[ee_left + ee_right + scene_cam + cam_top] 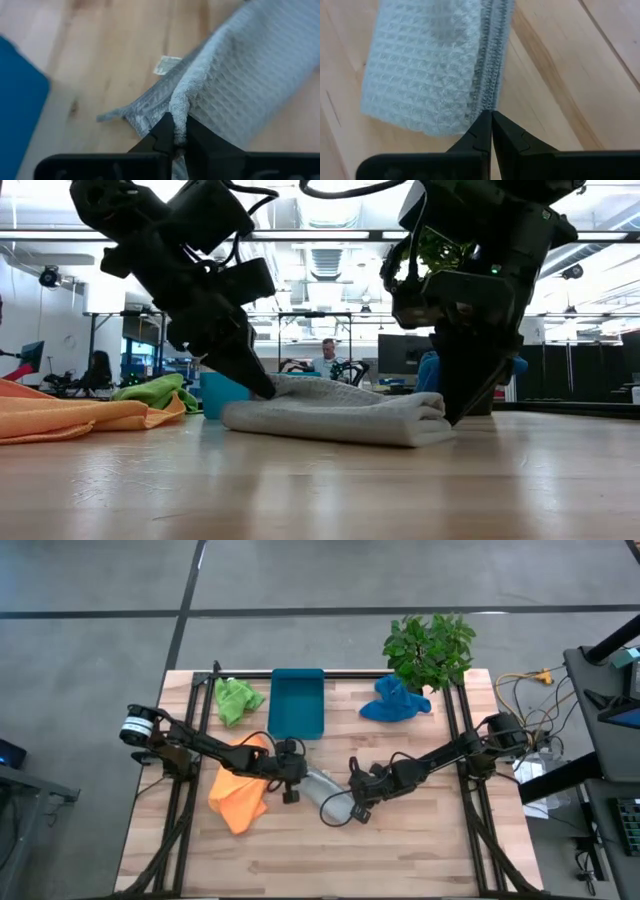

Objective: Fold microfiber towels
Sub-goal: Fold the grey microfiber cloth

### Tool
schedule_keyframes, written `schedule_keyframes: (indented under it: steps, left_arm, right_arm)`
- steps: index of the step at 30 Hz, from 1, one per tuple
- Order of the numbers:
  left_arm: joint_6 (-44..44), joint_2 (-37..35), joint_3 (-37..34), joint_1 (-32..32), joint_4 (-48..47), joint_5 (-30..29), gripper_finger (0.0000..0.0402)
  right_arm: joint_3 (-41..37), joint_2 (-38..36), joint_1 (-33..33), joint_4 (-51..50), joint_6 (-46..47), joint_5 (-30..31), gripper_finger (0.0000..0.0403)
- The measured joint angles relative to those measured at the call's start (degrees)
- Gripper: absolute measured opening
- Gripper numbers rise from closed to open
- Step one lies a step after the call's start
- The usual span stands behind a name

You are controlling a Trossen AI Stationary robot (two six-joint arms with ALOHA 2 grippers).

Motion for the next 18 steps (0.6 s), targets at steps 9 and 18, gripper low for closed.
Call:
schedule_keyframes:
  steps: [9, 18]
  left_arm:
    - [-1.84, -0.56, 0.66, 1.95, 0.42, -1.41, 0.0104]
    - [-1.99, -4.84, 0.69, 3.85, 0.23, -1.66, 0.0199]
  right_arm:
    - [0.00, 0.00, 0.00, 0.67, 0.17, -0.06, 0.0008]
    - [0.00, -2.09, 0.28, -0.68, 4.99, 5.82, 0.0008]
